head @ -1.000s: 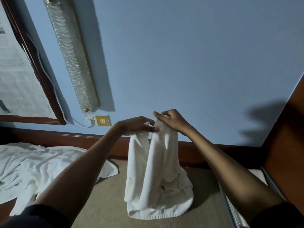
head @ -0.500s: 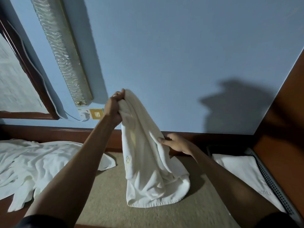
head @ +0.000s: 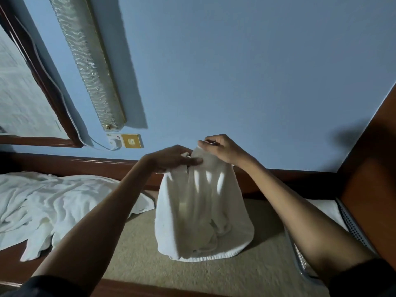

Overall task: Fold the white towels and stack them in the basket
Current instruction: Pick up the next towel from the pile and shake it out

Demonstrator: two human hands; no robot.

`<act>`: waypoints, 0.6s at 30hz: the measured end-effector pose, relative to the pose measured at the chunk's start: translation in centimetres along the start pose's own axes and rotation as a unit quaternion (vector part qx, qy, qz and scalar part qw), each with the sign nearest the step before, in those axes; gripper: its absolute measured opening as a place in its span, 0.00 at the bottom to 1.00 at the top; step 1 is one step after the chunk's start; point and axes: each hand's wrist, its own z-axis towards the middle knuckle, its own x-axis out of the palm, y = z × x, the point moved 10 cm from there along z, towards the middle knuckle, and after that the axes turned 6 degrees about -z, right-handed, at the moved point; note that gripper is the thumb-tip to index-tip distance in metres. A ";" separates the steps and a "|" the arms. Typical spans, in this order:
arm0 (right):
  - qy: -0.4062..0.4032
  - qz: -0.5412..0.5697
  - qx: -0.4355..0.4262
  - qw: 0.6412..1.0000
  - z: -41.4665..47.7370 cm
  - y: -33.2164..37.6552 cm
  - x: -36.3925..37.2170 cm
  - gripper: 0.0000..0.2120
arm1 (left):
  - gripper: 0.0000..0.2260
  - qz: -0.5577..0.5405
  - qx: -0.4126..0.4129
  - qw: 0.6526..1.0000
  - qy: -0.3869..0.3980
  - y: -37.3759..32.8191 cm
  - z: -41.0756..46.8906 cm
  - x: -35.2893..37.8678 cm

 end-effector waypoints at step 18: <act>-0.095 0.013 0.085 0.992 -1.5 -6.4 -3.0 0.29 | 0.14 0.037 0.019 0.920 -0.390 2.4 0.4 -11.3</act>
